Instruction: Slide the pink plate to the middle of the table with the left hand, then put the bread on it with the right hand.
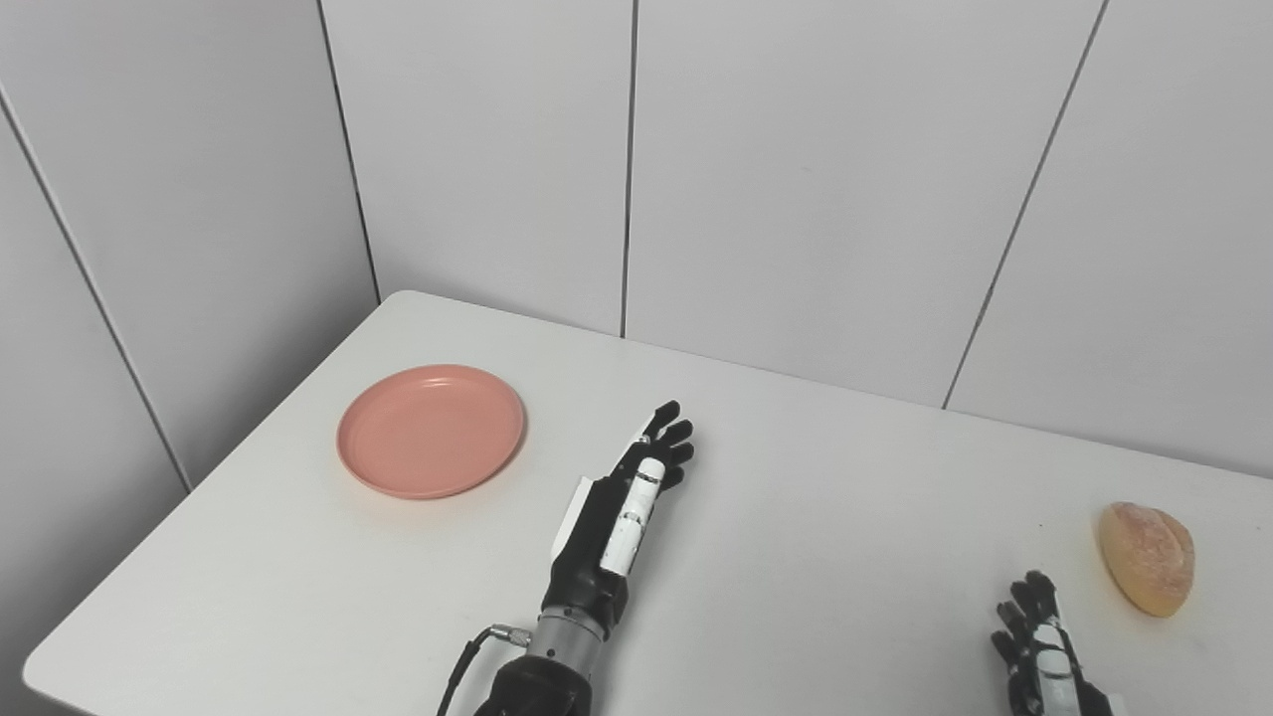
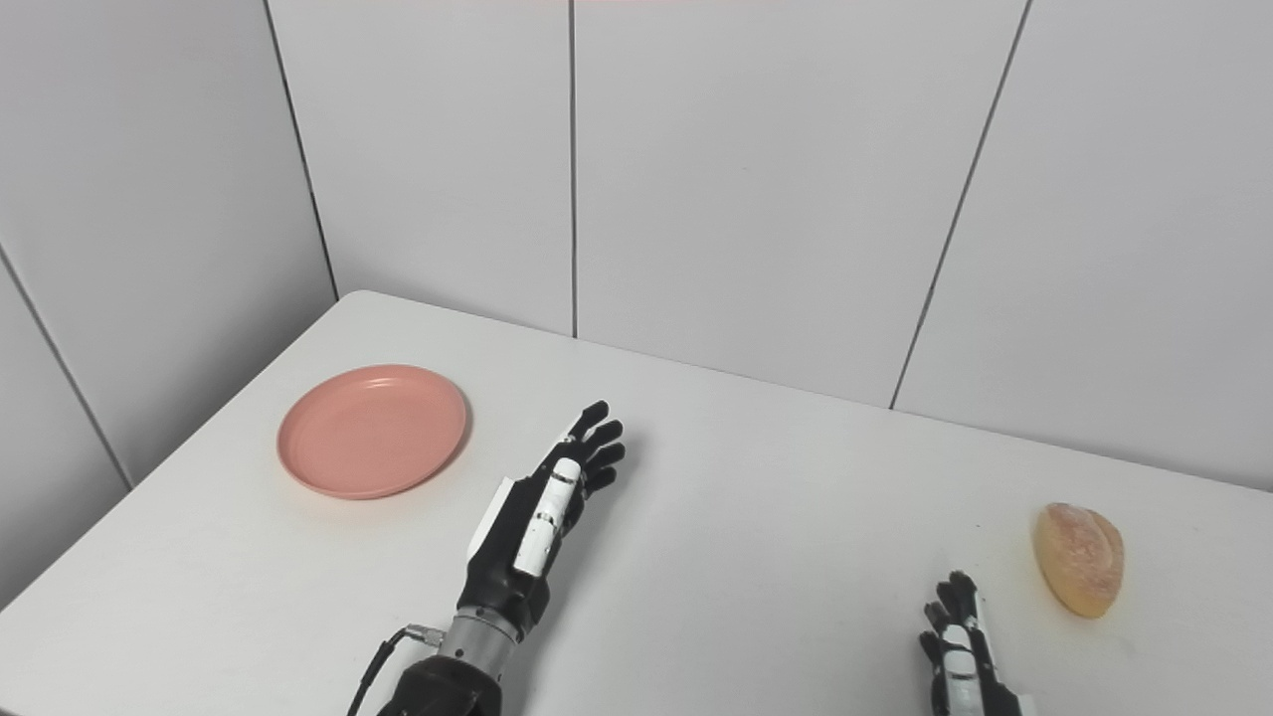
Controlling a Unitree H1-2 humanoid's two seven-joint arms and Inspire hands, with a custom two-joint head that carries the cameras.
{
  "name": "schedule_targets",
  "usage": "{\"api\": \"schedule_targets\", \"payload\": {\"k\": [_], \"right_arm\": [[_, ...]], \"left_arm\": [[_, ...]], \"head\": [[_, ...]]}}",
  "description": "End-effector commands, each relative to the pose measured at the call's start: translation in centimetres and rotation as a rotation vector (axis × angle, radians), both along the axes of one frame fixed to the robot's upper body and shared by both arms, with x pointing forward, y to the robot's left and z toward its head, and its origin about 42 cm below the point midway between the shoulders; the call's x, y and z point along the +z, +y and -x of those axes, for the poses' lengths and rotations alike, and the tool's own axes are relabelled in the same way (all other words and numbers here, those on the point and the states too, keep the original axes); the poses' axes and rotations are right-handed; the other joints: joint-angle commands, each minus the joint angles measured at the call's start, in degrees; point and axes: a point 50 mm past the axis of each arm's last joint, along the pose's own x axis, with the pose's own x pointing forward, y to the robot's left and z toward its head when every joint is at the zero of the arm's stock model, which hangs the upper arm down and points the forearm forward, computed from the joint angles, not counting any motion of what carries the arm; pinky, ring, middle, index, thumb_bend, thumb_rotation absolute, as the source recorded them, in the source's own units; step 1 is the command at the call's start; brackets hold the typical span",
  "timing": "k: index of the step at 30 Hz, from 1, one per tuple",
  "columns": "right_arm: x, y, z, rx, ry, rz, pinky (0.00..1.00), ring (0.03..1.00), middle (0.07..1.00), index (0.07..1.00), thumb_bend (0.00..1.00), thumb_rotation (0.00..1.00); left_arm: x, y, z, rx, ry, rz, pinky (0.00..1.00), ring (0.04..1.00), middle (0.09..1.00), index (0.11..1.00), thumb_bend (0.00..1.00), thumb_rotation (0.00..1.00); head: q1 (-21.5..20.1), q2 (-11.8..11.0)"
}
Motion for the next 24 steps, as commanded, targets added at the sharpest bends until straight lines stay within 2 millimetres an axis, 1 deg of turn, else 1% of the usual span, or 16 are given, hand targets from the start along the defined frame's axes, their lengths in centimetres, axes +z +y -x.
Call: {"api": "schedule_targets", "payload": {"k": [1, 5, 8, 16, 20, 22, 24], "right_arm": [[1.1, 0.1, -0.6, 0.009, -0.044, 0.003, 1.0, 0.995, 1.0, 1.0, 0.13, 1.0], [1.0, 0.1, -0.7, 0.013, -0.05, 0.0, 1.0, 0.993, 1.0, 1.0, 0.12, 1.0], [1.0, 0.2, -0.6, 0.012, -0.046, 0.0, 1.0, 0.99, 1.0, 1.0, 0.13, 1.0], [1.1, 0.0, -0.6, 0.002, -0.04, -0.009, 1.0, 0.986, 0.998, 1.0, 0.14, 1.0], [1.2, -0.1, -0.5, -0.001, -0.045, -0.017, 1.0, 0.99, 1.0, 1.0, 0.14, 1.0], [1.3, -0.1, -0.5, -0.007, -0.054, -0.006, 1.0, 0.986, 0.998, 1.0, 0.12, 1.0], [1.3, -0.1, -0.5, -0.005, -0.061, 0.001, 0.99, 0.975, 0.99, 0.999, 0.1, 1.0]], "left_arm": [[2.9, 0.2, -0.7, -0.018, -0.093, 0.012, 0.92, 0.899, 0.919, 0.906, 0.46, 1.0], [4.4, 1.6, -1.1, -0.013, -0.126, 0.021, 0.94, 0.899, 0.916, 0.901, 0.47, 1.0], [5.1, 2.6, -1.5, 0.007, -0.146, 0.025, 0.92, 0.883, 0.902, 0.887, 0.47, 1.0], [7.5, 5.7, -2.9, 0.071, -0.192, -0.004, 0.92, 0.894, 0.893, 0.866, 0.43, 1.0], [8.8, 7.2, -3.6, 0.099, -0.212, -0.03, 0.91, 0.897, 0.906, 0.877, 0.41, 1.0], [9.6, 8.0, -3.9, 0.126, -0.223, -0.03, 0.91, 0.898, 0.908, 0.88, 0.41, 1.0], [10.2, 8.7, -4.2, 0.153, -0.23, -0.037, 0.88, 0.867, 0.885, 0.862, 0.41, 1.0]], "head": [[0.13, -0.05], [-0.21, -0.15], [-0.39, -0.24], [0.44, -0.55], [0.64, -0.58], [0.84, -0.75], [0.88, -0.77]]}}
